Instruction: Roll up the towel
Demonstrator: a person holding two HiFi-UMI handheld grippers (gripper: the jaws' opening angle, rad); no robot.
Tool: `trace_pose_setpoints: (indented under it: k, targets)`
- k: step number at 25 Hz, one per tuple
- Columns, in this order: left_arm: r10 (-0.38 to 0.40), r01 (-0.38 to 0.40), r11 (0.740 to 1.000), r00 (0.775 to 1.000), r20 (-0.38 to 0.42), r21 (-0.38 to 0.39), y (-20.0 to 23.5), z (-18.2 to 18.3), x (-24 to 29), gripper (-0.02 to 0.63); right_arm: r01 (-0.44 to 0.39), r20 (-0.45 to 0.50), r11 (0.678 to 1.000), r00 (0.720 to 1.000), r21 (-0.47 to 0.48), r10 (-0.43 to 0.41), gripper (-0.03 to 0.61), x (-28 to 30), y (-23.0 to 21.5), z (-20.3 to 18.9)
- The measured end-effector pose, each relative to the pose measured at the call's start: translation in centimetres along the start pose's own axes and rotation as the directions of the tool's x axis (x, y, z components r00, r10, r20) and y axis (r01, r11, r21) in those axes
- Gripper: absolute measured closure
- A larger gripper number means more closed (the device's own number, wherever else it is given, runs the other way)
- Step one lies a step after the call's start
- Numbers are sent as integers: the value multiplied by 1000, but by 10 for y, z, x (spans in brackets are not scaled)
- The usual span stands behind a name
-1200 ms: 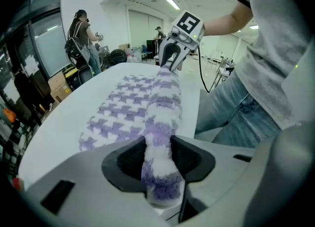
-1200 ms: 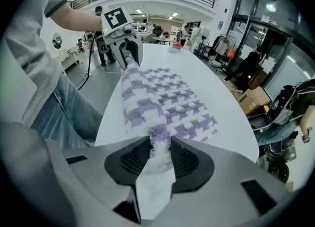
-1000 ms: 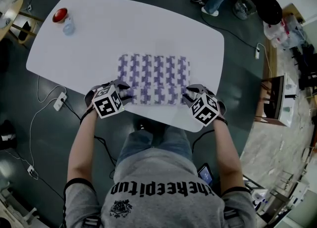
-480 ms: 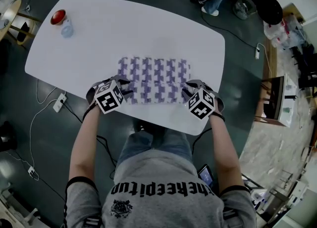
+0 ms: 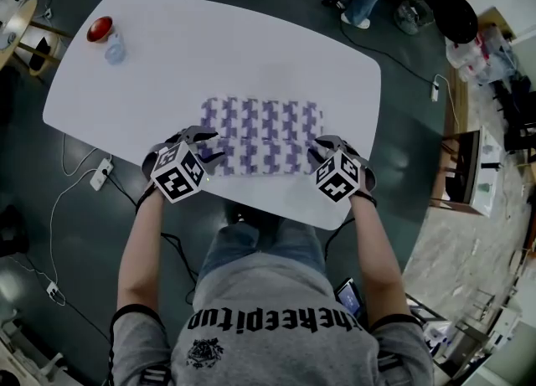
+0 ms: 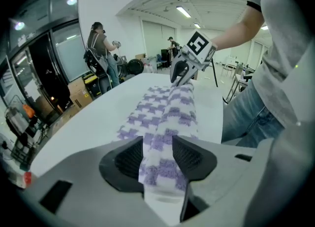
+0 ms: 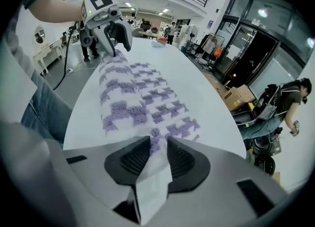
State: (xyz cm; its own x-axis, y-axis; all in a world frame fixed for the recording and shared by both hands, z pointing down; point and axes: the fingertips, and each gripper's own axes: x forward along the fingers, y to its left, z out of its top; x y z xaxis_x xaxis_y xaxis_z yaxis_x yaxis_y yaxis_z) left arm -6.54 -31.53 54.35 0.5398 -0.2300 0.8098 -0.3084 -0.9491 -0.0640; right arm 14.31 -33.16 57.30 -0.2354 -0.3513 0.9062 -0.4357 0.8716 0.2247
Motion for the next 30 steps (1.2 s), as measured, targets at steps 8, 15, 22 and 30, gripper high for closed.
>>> trace_pose_setpoints:
  k: [8, 15, 22, 30]
  targets:
    - [59, -45, 987, 995, -80, 157, -29, -9, -2, 393, 40, 108, 998, 993, 39, -44, 469, -24, -14, 17]
    - [77, -54, 987, 986, -149, 152, -41, -34, 13, 347, -3, 132, 998, 991, -70, 13, 404, -44, 21, 14]
    - [86, -37, 978, 968, -236, 204, -37, -51, 29, 339, -13, -48, 978, 999, -209, 3, 359, 0, 38, -25]
    - [98, -63, 983, 975, -199, 174, -29, -46, 27, 482, 2, -48, 977, 999, -213, -13, 471, -1, 30, -24]
